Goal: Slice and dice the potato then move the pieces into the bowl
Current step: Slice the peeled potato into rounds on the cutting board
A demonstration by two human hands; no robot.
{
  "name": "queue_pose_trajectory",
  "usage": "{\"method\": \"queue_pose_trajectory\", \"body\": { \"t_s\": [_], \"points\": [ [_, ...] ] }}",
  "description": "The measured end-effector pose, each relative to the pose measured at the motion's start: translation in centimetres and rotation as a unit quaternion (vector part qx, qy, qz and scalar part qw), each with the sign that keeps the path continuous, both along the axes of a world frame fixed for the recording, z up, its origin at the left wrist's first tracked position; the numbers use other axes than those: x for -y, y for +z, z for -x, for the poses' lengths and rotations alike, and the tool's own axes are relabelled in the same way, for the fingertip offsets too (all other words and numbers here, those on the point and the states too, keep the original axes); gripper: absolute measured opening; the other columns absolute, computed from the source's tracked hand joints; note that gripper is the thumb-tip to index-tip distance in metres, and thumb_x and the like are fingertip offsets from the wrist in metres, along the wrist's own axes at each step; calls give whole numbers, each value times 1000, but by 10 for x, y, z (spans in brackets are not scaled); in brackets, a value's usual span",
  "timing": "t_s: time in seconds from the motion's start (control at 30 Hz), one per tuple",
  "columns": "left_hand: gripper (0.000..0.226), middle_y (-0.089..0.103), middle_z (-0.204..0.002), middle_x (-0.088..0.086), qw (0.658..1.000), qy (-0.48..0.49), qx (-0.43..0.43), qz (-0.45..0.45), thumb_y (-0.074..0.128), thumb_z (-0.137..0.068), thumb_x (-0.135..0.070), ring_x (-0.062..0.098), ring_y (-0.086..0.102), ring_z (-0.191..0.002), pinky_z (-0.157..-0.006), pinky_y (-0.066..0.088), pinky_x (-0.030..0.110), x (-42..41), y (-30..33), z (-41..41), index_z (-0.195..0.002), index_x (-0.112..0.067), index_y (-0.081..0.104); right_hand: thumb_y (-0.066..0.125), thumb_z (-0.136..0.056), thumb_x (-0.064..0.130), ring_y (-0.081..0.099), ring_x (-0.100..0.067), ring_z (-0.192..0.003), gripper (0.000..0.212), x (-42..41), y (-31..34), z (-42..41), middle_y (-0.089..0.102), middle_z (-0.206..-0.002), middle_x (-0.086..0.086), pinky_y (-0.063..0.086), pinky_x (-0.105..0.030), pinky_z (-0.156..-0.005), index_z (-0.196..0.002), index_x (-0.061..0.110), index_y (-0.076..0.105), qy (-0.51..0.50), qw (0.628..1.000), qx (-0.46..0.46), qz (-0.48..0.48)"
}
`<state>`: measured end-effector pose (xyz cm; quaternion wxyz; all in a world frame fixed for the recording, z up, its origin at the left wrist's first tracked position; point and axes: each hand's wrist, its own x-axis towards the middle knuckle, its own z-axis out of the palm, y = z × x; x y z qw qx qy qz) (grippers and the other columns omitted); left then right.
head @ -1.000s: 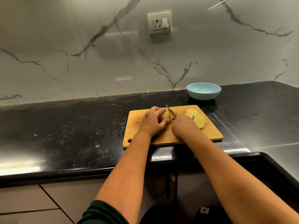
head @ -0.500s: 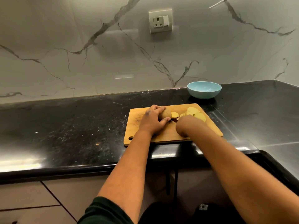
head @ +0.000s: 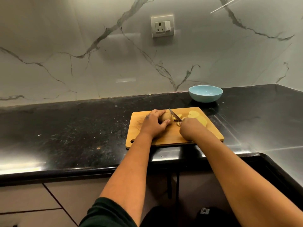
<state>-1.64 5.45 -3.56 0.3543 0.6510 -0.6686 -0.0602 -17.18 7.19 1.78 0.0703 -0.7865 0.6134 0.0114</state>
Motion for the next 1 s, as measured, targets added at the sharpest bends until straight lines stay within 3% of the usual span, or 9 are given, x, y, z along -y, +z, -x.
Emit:
{"method": "queue_pose_trajectory", "body": {
  "t_s": [0.17,0.3,0.47,0.57,0.7,0.9,1.0],
  "points": [
    [53,55,-135,1,1000,-5,-8,5,67,-90,-35,19,52,-119,-96,46,31,2,-1,-1,-140,-22,53,42,-101,12,59,-25,-110,32,-4,-3,-4,58,-124,-13,50,-30,-89,-130,4,53,-7,1000,27,10],
    [54,55,-134,1,1000,-9,-9,13,68,-90,-35,19,53,-118,-95,46,30,4,-1,-2,-139,-22,54,44,-99,11,59,-22,-95,30,-3,-11,-11,61,-116,-13,49,-28,-77,-124,4,57,-31,997,59,25],
    [54,54,-136,1,1000,-10,2,7,69,-89,-32,19,51,-120,-100,45,32,7,-3,-3,-140,-21,54,52,-95,11,54,-23,-86,26,6,-1,-25,53,-95,-12,48,-31,-75,-120,5,59,-39,997,59,6],
    [53,54,-137,2,1000,-7,1,3,68,-88,-28,21,51,-121,-105,44,37,7,-3,-3,-139,-20,56,59,-93,14,55,-27,-104,35,8,8,-34,55,-114,-14,48,-34,-84,-128,7,54,-25,999,31,-4],
    [54,55,-133,3,1000,-14,-16,9,70,-88,-32,20,53,-118,-99,45,31,6,-4,-4,-138,-17,57,52,-96,13,50,-31,-124,44,2,-2,-31,48,-138,-16,46,-39,-96,-140,8,44,-13,998,-43,-35],
    [57,53,-135,2,1000,-17,-20,1,70,-88,-35,18,52,-119,-98,46,31,3,-1,-4,-140,-18,54,43,-97,9,51,-29,-116,43,-3,5,1,49,-135,-16,45,-37,-97,-140,5,43,-29,995,-53,-83],
    [60,52,-134,3,1000,-20,-23,-5,71,-88,-36,18,52,-118,-99,47,31,1,-1,-4,-142,-18,52,39,-100,6,49,-24,-100,40,-5,19,21,50,-115,-14,44,-32,-86,-140,2,44,-20,997,-28,-72]
  ]
}}
